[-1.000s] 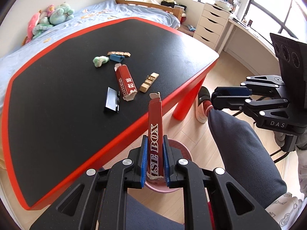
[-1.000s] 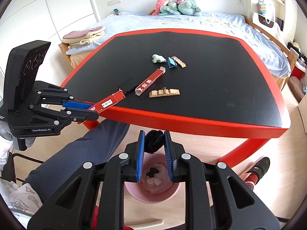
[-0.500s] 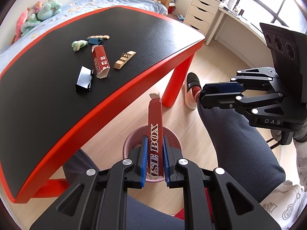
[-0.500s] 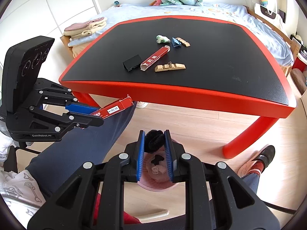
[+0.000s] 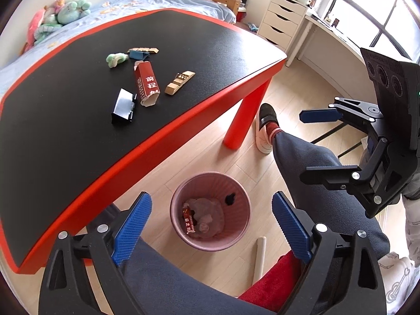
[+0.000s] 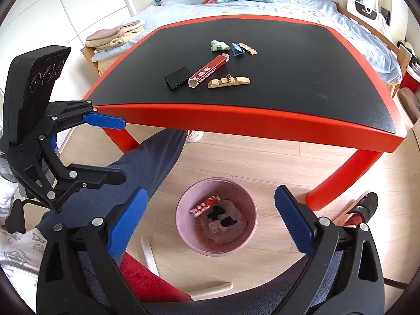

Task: Collect trash
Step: 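Open both tools to drop the box and clip into the wastebasket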

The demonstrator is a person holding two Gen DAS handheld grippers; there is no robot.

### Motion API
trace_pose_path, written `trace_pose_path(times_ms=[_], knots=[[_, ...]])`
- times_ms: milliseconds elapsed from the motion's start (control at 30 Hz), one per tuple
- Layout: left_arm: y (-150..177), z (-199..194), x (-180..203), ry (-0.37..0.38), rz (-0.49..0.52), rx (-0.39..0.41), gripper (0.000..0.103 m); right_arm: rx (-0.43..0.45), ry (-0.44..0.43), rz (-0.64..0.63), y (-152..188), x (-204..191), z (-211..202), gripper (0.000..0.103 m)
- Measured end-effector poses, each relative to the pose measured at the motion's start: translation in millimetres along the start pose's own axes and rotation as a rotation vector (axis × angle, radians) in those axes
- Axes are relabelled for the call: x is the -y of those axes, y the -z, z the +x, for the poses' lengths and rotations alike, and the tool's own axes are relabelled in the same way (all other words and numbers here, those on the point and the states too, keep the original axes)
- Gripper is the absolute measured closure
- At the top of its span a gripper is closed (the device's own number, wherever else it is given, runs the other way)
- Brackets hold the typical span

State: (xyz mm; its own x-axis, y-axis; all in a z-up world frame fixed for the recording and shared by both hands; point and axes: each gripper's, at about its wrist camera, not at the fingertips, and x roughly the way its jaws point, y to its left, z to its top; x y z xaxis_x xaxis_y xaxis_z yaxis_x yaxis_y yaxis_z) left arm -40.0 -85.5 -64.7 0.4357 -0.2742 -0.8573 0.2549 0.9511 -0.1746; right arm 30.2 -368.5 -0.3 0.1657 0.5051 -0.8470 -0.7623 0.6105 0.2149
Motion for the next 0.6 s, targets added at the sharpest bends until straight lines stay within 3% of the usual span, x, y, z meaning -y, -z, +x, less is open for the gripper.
trace_pose_path(times_ms=[300, 600], knots=[[0, -5, -10, -0.044, -0.036, 0.009, 0.008, -0.015, -0.013, 0.010, 2, 0, 7, 0.005], [0, -4, -15, -0.038, -0.054, 0.006, 0.008, -0.001, -0.011, 0.017, 0, 1, 6, 0.004]])
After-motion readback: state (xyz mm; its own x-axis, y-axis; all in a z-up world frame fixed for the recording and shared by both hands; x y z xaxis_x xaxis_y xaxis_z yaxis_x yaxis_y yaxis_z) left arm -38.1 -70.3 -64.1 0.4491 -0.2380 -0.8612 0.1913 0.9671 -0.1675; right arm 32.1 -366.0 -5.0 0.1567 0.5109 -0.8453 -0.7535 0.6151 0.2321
